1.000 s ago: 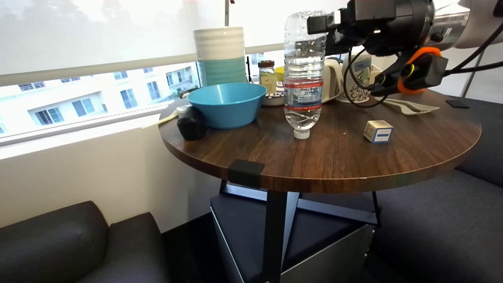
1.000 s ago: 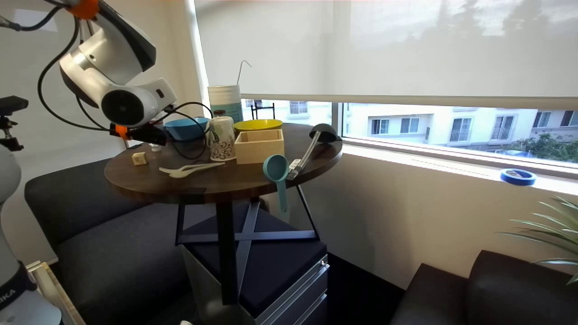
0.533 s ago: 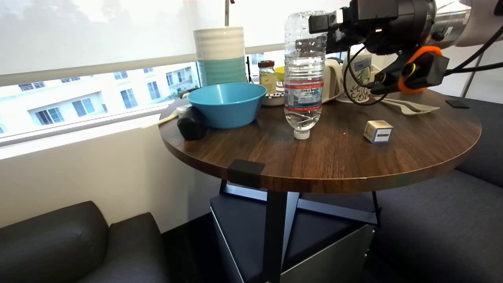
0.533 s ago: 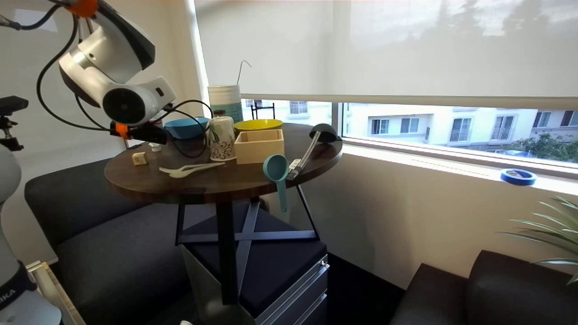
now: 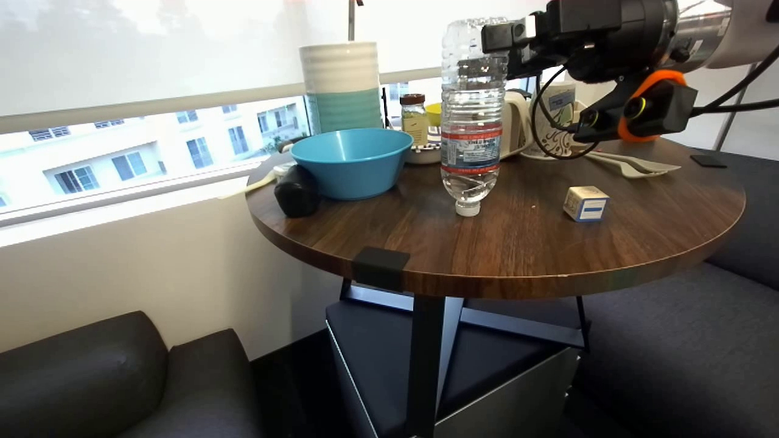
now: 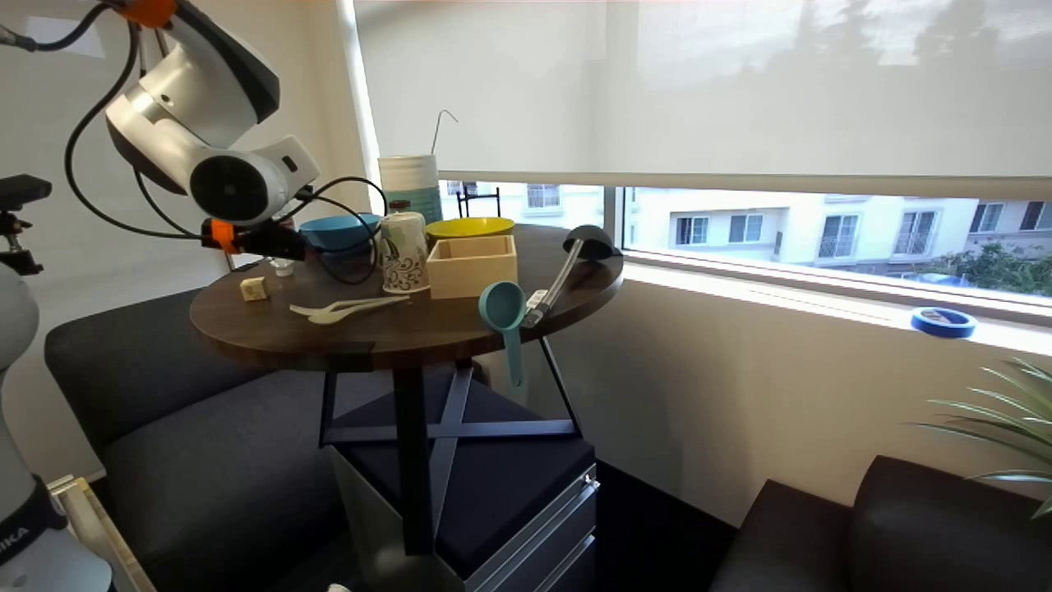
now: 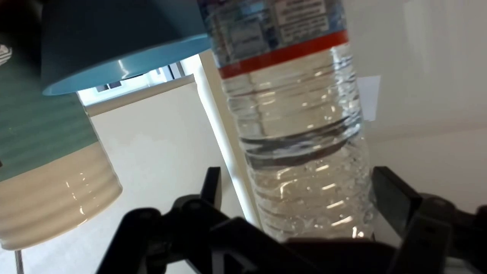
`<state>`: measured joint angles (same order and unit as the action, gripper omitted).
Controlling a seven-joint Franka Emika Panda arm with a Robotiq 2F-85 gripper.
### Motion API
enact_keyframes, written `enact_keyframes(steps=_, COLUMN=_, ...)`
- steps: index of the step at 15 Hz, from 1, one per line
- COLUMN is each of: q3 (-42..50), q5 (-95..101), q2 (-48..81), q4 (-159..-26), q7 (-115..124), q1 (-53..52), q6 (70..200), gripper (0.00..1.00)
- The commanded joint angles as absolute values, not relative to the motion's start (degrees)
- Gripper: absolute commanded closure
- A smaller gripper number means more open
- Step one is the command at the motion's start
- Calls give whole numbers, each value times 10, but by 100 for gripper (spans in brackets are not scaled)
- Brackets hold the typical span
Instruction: Place the water bottle upside down.
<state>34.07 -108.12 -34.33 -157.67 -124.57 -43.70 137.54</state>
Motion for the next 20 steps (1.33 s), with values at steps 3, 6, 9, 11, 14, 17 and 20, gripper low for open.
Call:
enact_keyframes(steps=3, q3=345, q5=-1048, q2=-356, q4=-1577, q7=-1235, q1=-441, q6=1386, gripper=0)
enact_keyframes(steps=6, q3=340, q5=-1034, q2=-362, q4=-1577, q7=-1232, q1=-436, q6=1395, gripper=0)
enact_keyframes(steps=9, q3=341, q5=-1018, q2=-366, q4=-1576, q7=-1226, q1=-436, q6=1401, gripper=0)
enact_keyframes(steps=11, q3=340, q5=-1008, q2=-369, q4=-1576, q7=-1221, q1=-436, q6=1407, gripper=0)
enact_keyframes(steps=14, q3=340, q5=-990, q2=-372, q4=-1576, q7=-1210, q1=-437, q6=1413, gripper=0)
enact_keyframes(steps=17, q3=339, q5=-973, q2=-371, q4=-1576, q7=-1196, q1=-436, q6=1418, gripper=0)
enact_keyframes(steps=20, q3=337, q5=-955, q2=-370, q4=-1576, q7=-1179, q1=-435, q6=1425, gripper=0)
